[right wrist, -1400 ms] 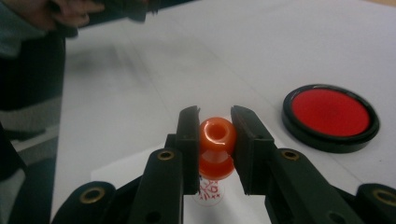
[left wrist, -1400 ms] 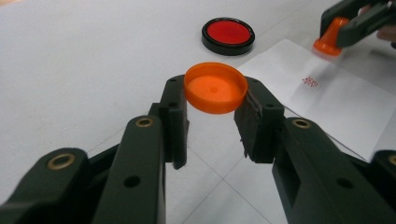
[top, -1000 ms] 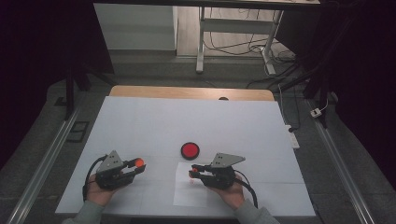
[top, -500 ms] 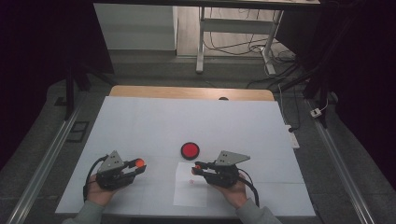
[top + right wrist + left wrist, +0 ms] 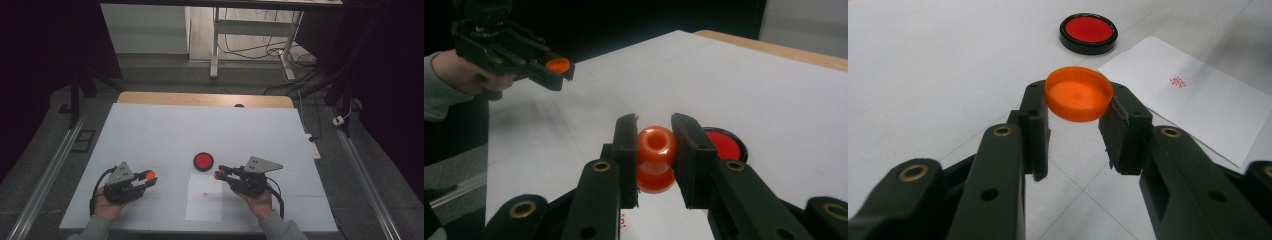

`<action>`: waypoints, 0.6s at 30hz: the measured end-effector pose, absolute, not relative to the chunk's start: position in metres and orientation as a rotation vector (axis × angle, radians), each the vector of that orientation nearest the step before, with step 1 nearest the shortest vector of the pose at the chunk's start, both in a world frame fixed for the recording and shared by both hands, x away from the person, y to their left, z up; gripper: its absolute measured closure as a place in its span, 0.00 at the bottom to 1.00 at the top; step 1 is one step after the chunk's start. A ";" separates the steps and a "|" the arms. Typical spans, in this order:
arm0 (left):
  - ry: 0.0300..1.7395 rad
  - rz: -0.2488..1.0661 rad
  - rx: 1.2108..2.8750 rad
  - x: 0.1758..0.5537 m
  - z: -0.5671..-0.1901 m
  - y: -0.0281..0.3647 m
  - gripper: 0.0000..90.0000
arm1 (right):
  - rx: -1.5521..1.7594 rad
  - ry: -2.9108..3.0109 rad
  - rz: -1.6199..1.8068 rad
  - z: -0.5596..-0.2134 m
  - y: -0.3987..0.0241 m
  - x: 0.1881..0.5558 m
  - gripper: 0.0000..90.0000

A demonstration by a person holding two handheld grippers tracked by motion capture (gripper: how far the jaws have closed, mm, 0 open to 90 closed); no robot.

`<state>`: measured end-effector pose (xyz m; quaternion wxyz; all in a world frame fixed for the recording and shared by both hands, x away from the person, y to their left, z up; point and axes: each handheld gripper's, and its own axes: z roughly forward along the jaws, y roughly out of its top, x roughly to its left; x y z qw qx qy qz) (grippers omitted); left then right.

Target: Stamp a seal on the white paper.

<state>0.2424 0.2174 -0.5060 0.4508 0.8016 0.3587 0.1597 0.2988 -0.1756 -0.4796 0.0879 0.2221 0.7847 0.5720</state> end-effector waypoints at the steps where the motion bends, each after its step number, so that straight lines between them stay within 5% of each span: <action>1: 0.886 0.395 1.982 0.242 -0.506 0.217 0.72 | 0.663 2.330 1.704 -0.478 -0.177 0.299 0.80; 18: 0.874 0.394 1.996 0.242 -0.506 0.214 0.72 | 0.674 2.296 1.717 -0.474 -0.183 0.300 0.80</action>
